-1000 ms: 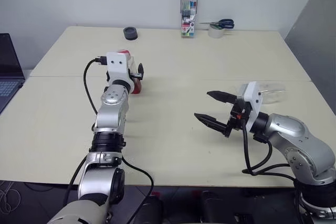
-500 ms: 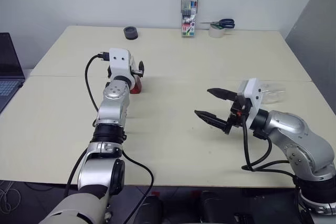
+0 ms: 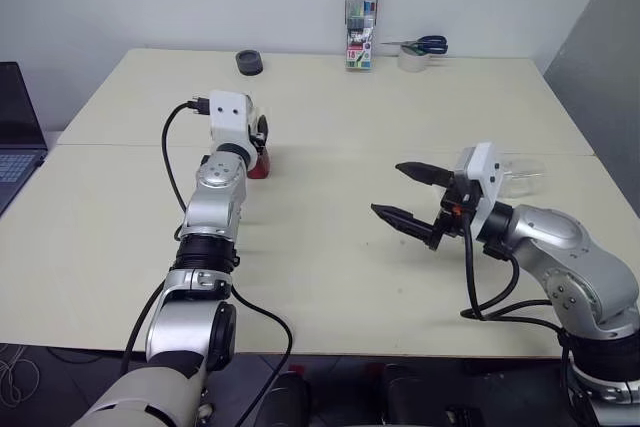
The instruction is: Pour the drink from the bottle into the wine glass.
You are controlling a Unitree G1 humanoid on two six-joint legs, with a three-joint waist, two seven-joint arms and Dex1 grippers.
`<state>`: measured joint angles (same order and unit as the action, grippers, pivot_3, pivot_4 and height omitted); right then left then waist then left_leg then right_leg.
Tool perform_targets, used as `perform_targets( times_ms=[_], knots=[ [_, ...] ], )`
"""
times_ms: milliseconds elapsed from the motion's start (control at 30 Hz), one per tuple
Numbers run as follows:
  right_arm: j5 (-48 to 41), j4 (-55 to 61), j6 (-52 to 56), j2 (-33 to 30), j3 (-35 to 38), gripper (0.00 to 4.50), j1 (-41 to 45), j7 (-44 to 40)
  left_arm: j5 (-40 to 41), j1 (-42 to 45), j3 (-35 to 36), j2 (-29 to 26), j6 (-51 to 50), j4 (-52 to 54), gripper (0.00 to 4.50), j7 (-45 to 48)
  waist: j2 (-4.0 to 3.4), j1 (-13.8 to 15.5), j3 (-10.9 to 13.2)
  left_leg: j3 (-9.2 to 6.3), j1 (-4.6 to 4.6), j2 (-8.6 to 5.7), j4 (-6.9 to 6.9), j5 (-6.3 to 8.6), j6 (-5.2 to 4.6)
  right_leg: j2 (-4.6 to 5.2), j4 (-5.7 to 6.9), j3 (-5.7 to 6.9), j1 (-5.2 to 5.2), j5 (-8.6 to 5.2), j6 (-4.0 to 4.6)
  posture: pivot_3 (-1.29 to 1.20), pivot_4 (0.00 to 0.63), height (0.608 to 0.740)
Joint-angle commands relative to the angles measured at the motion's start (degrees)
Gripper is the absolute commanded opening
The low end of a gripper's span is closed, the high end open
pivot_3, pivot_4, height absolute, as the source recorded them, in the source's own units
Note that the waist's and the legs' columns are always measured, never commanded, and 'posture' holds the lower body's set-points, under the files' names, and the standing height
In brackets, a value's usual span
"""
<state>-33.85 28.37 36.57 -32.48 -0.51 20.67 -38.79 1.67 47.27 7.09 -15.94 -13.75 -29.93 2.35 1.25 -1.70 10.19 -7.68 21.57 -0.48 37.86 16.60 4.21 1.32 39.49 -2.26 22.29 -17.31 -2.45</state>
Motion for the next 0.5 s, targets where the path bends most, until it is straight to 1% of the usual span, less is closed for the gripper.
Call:
perform_targets(
  times_ms=[33, 100, 300, 500],
  knots=[
    [-1.3, 0.8, -0.4, -0.2, 2.2, 4.5, 1.4, -0.1, -0.1, -0.1, 0.5, -0.4, -1.1, 2.9, 1.94, -0.6, 0.0, -0.1, 0.0, 0.01, 0.0, 0.0, 0.0, 0.0, 0.0, 0.0, 0.0, -0.01, 0.01, 0.0, 0.0, 0.0, 0.15, 0.74],
    [-1.4, 0.7, -0.4, -0.1, 2.3, 4.5, 1.7, 0.0, 0.2, -1.1, 0.7, -0.3, -1.6, 3.9, 1.85, -0.6, 0.0, -0.2, 0.0, 0.01, -0.01, 0.01, -0.01, 0.0, 0.0, -0.01, 0.0, -0.02, 0.01, 0.0, 0.0, 0.0, 0.15, 0.74],
    [-1.4, 0.5, -0.7, 0.4, 2.2, 4.5, 2.5, 0.6, 2.0, -3.6, 1.5, -0.2, -1.6, 6.7, 1.85, 0.6, 0.0, -0.2, 0.0, 0.03, -0.01, 0.01, -0.01, -0.01, 0.01, 0.0, 0.0, -0.04, 0.02, 0.0, 0.0, 0.0, 0.15, 0.74],
    [-1.6, 1.3, -0.6, -0.1, 3.1, 4.5, 2.4, 1.0, 6.4, -7.0, 0.4, -0.4, -0.4, 13.4, 1.83, 10.0, 0.0, 0.0, 0.0, 0.0, 0.02, 0.0, 0.0, -0.06, 0.12, 0.03, -0.02, -0.01, 0.02, 0.0, 0.0, 0.0, 0.15, 0.74]
  ],
)
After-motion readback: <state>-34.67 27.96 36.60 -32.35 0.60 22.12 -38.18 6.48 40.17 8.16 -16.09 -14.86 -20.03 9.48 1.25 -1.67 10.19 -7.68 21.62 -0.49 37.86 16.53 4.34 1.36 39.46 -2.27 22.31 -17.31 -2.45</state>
